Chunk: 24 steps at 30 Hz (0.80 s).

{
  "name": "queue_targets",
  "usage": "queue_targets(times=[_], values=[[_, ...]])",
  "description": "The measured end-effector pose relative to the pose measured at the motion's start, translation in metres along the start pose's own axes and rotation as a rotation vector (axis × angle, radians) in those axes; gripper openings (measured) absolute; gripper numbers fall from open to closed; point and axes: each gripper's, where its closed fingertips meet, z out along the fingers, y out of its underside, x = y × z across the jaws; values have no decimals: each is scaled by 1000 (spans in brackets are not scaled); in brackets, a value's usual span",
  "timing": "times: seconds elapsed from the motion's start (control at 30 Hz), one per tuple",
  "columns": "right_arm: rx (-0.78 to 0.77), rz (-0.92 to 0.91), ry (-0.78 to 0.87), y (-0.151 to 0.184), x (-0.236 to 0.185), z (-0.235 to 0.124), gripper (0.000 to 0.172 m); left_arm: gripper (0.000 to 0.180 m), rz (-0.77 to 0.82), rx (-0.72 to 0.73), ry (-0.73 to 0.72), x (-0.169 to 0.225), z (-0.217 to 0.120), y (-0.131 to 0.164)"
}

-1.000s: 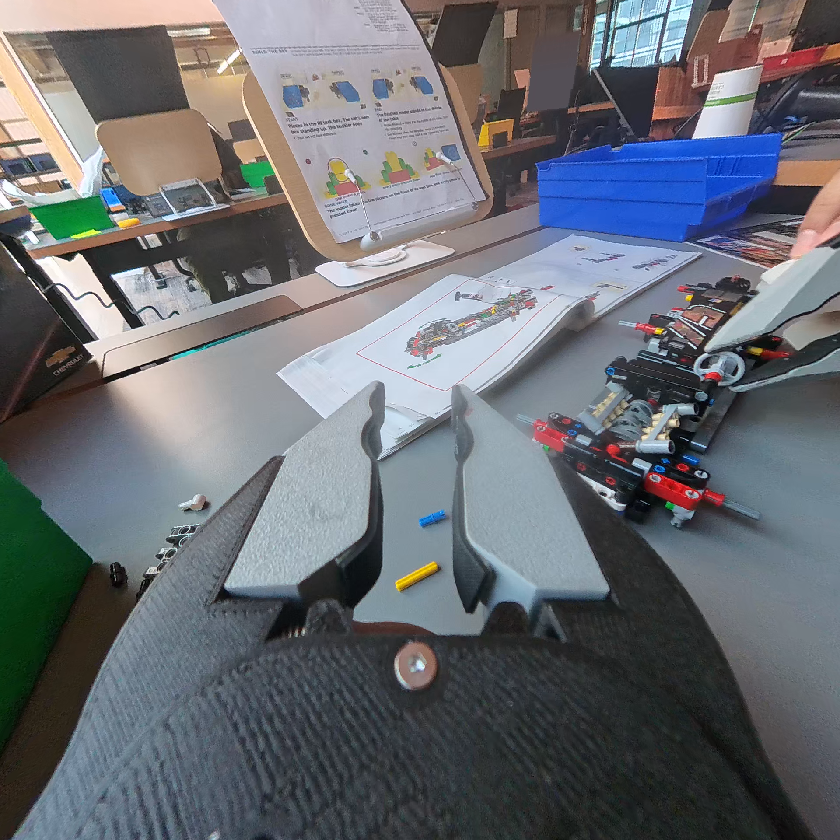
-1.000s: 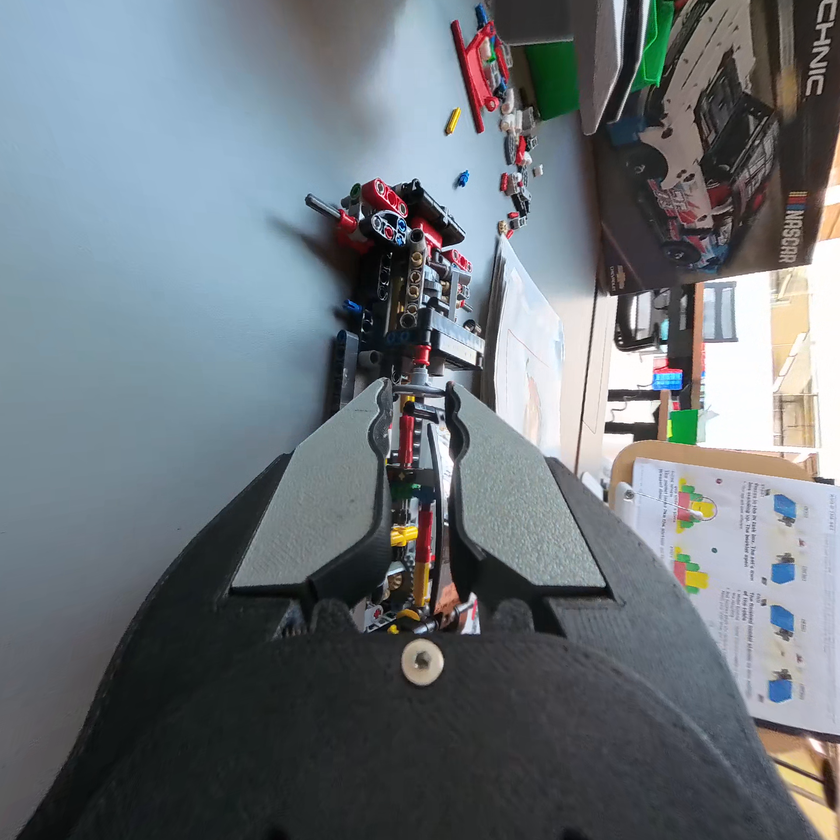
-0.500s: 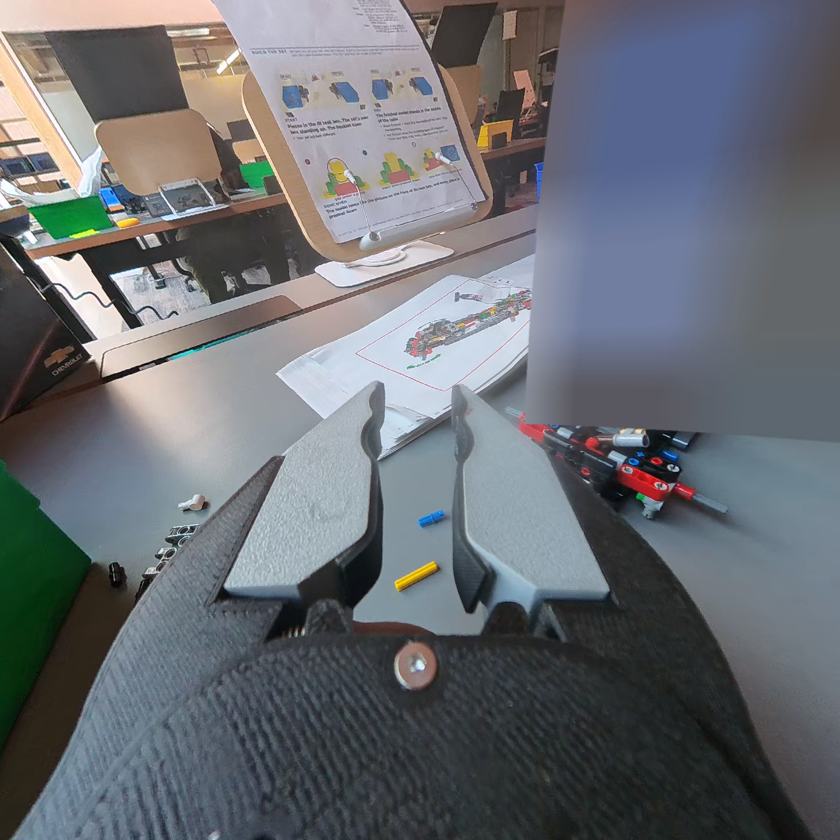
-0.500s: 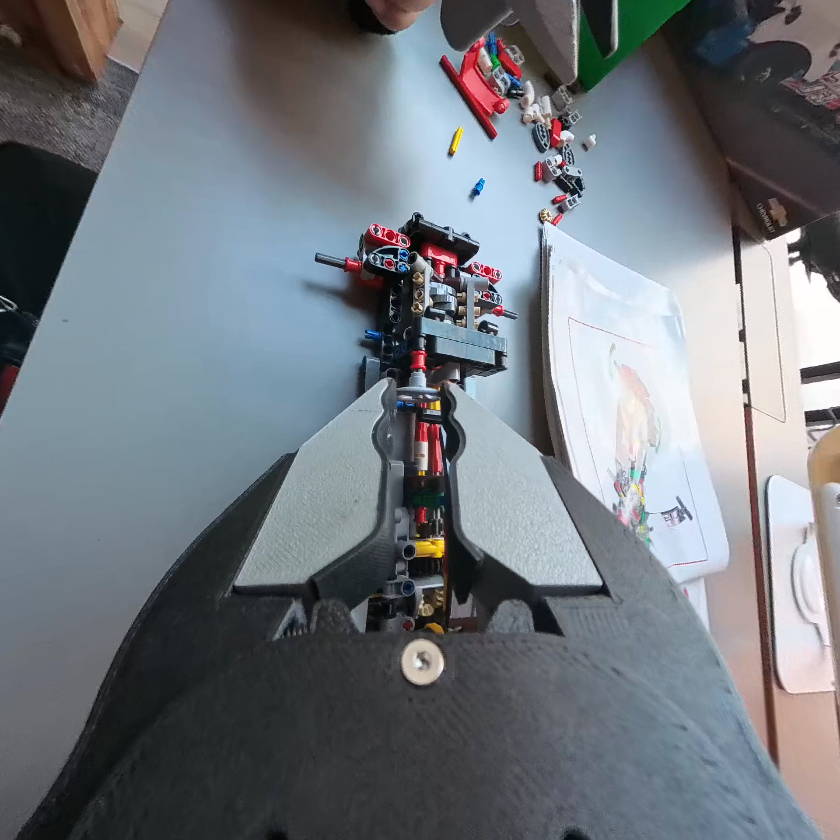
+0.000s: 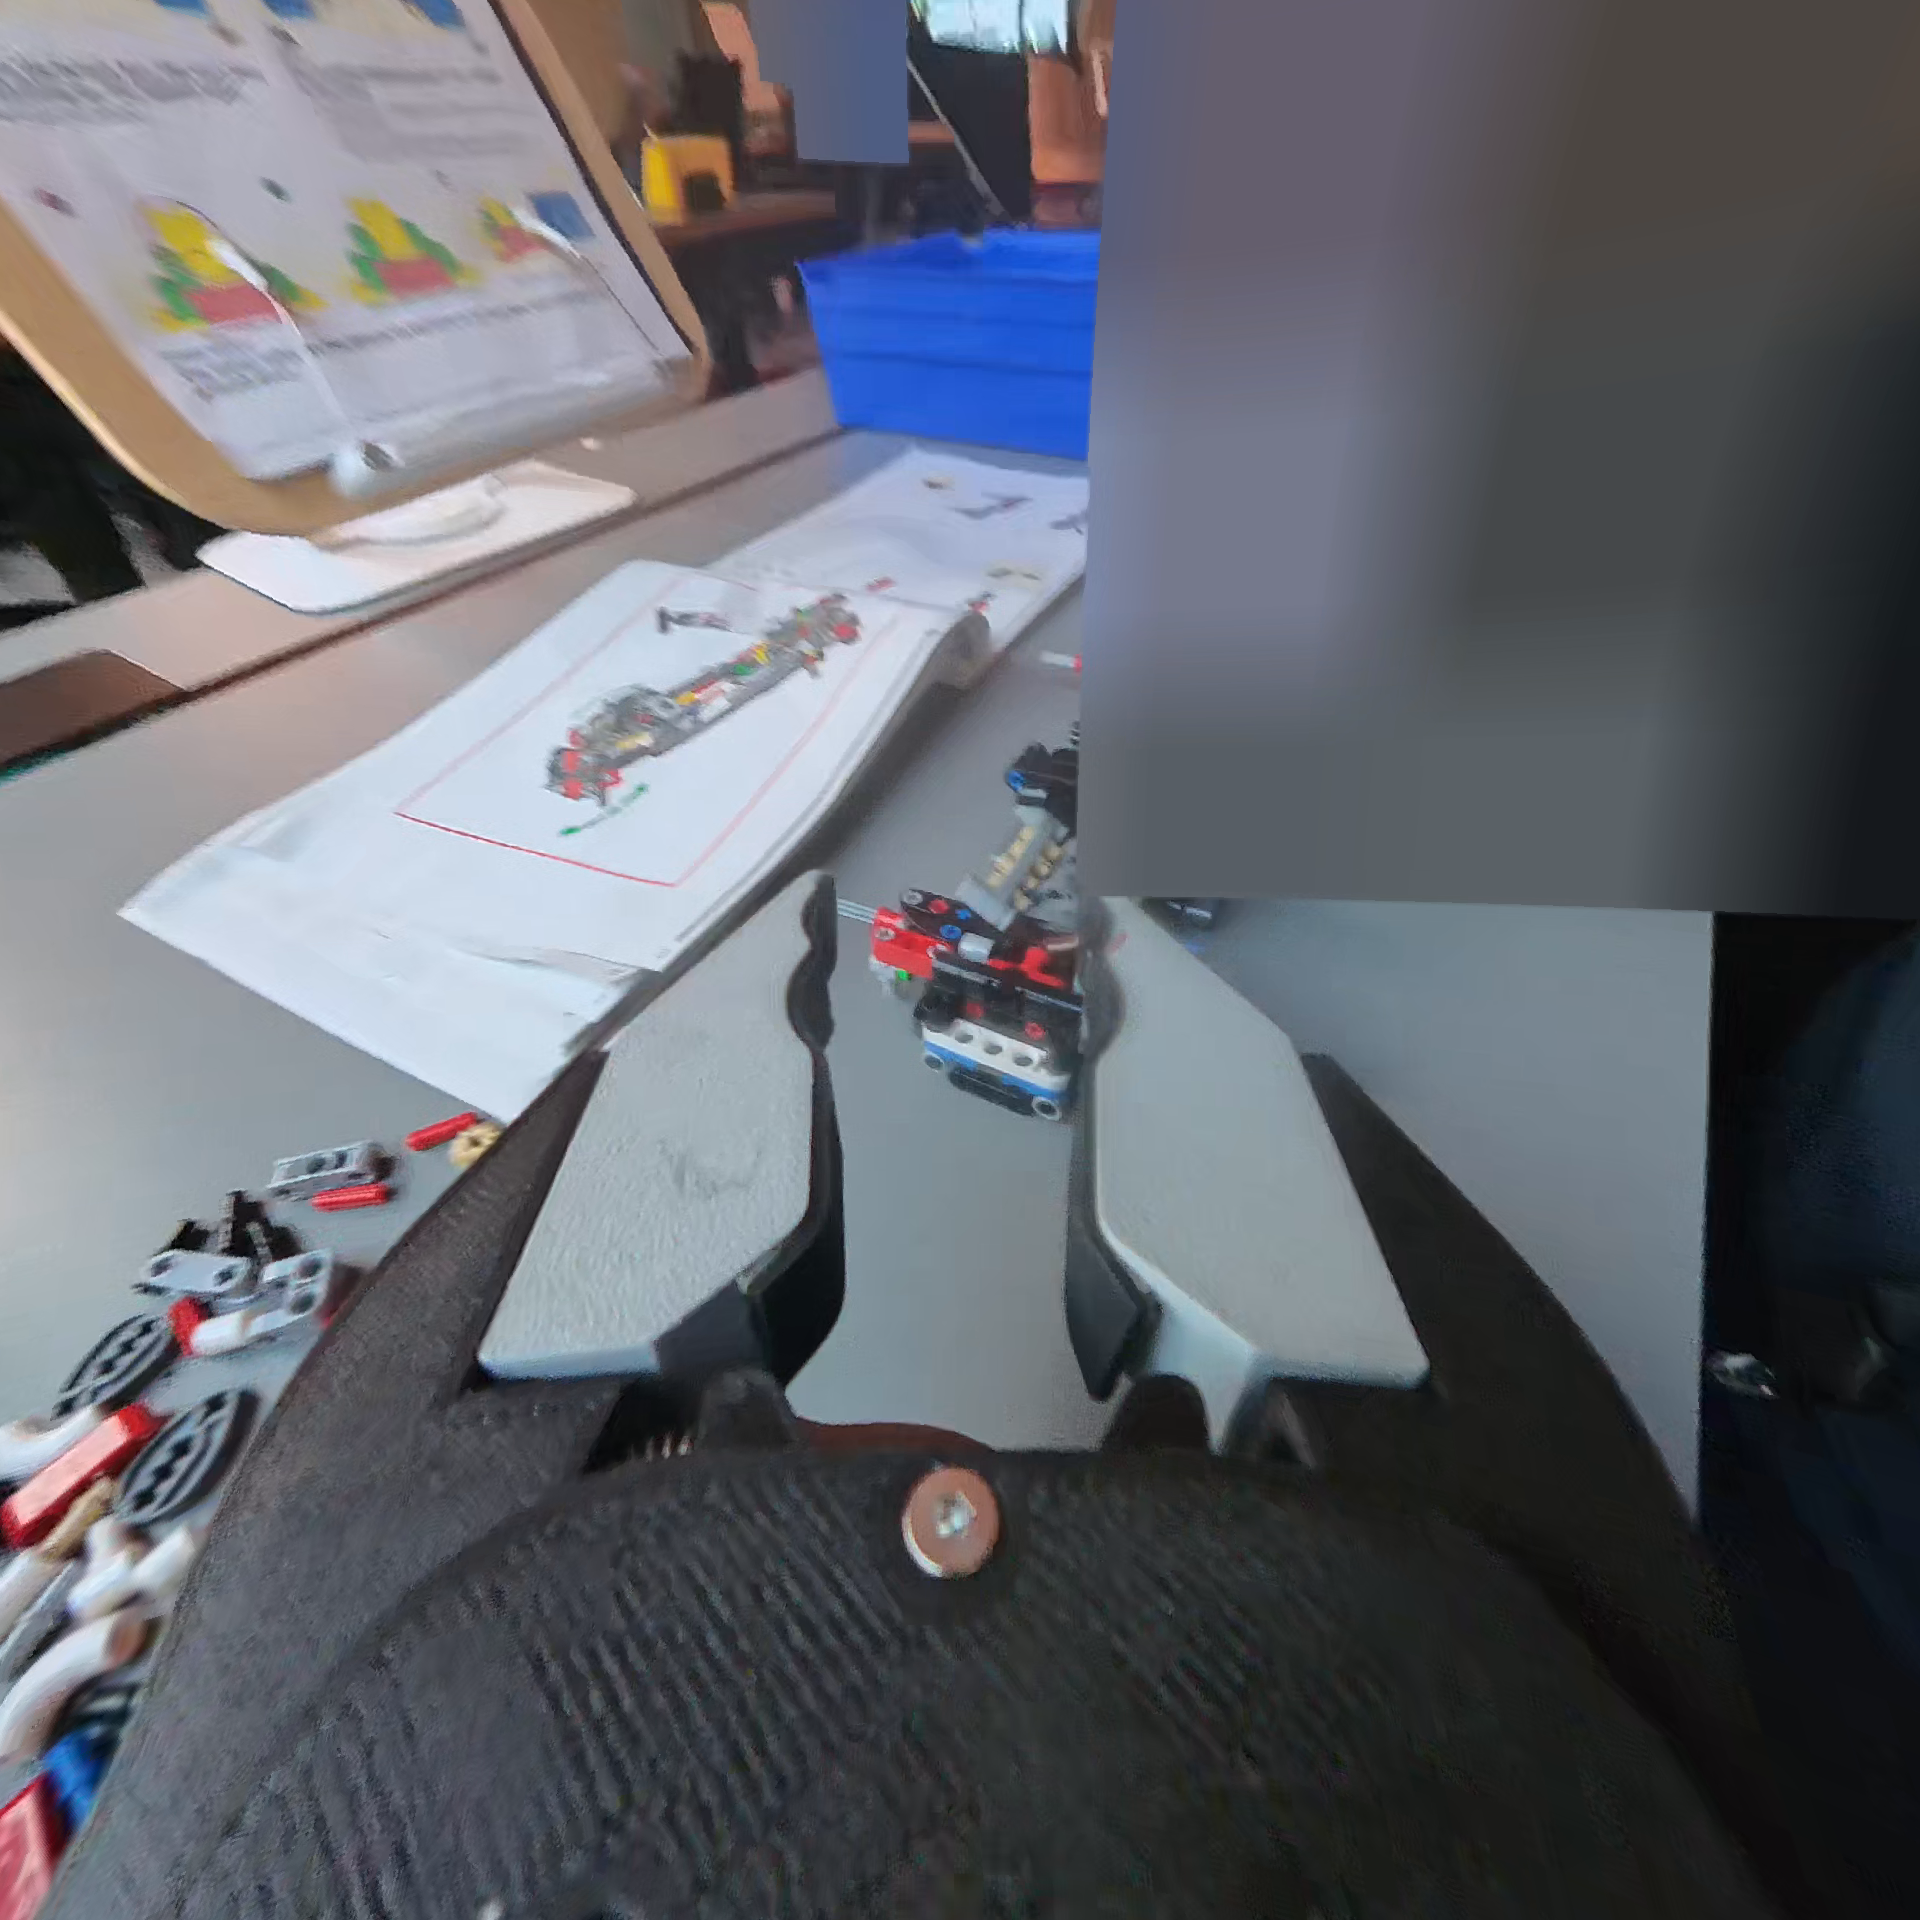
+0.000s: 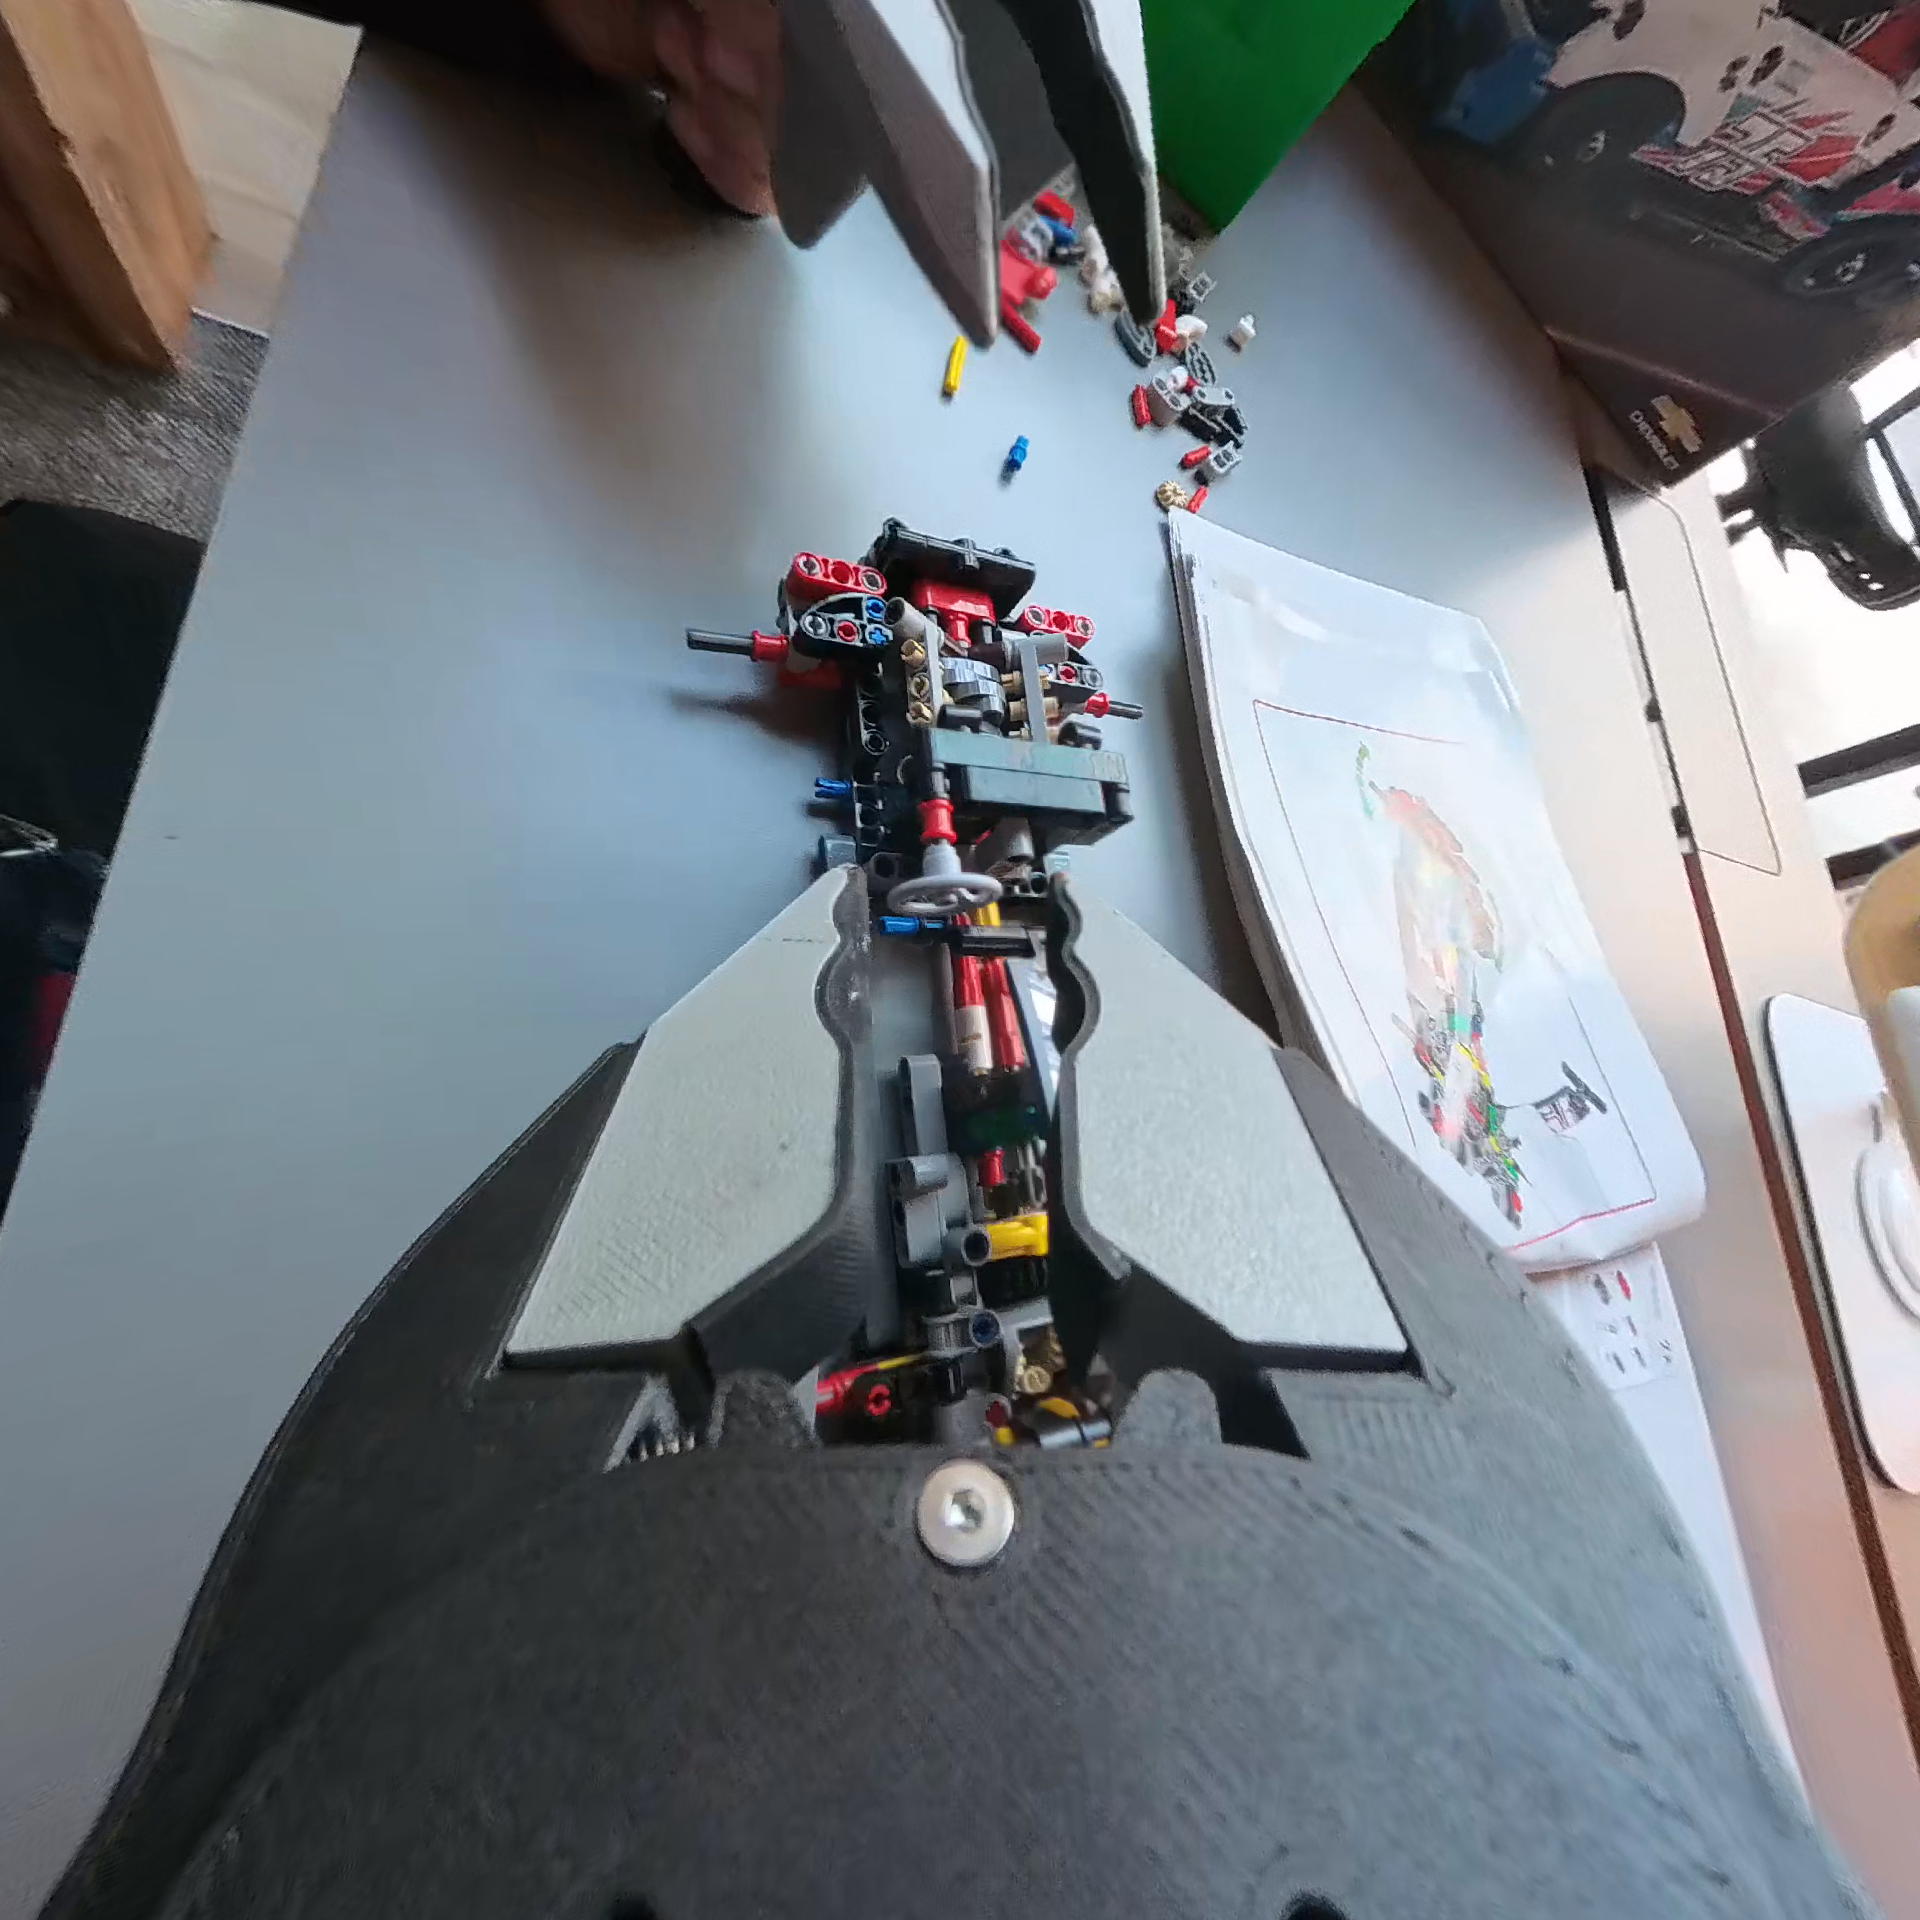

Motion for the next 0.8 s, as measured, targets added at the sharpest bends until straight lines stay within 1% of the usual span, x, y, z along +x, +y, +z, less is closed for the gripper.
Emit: queue_targets(times=[0.07,0.1,0.17,0.2,0.27,0.33,0.5,0.67,0.8], values=[[-17,28,-24,1,-3,5,28,53,12,-113,54,8,11,14],[-33,35,-29,3,-3,7,27,54,46,-174,82,12,17,21],[-56,34,-29,7,-2,9,25,61,133,-292,88,12,27,38],[-56,24,-31,7,-3,9,22,62,137,-313,108,14,31,40],[-54,-15,-17,5,-5,7,24,58,88,-316,137,14,35,39],[-65,-56,-2,6,-7,6,25,61,64,-325,135,12,36,41],[-65,-90,5,4,-12,2,25,59,84,-321,118,11,36,40],[-49,-100,0,1,-17,-3,15,56,71,-323,130,12,36,40],[-26,-86,26,-1,-14,-6,15,56,70,-322,130,12,36,40]])
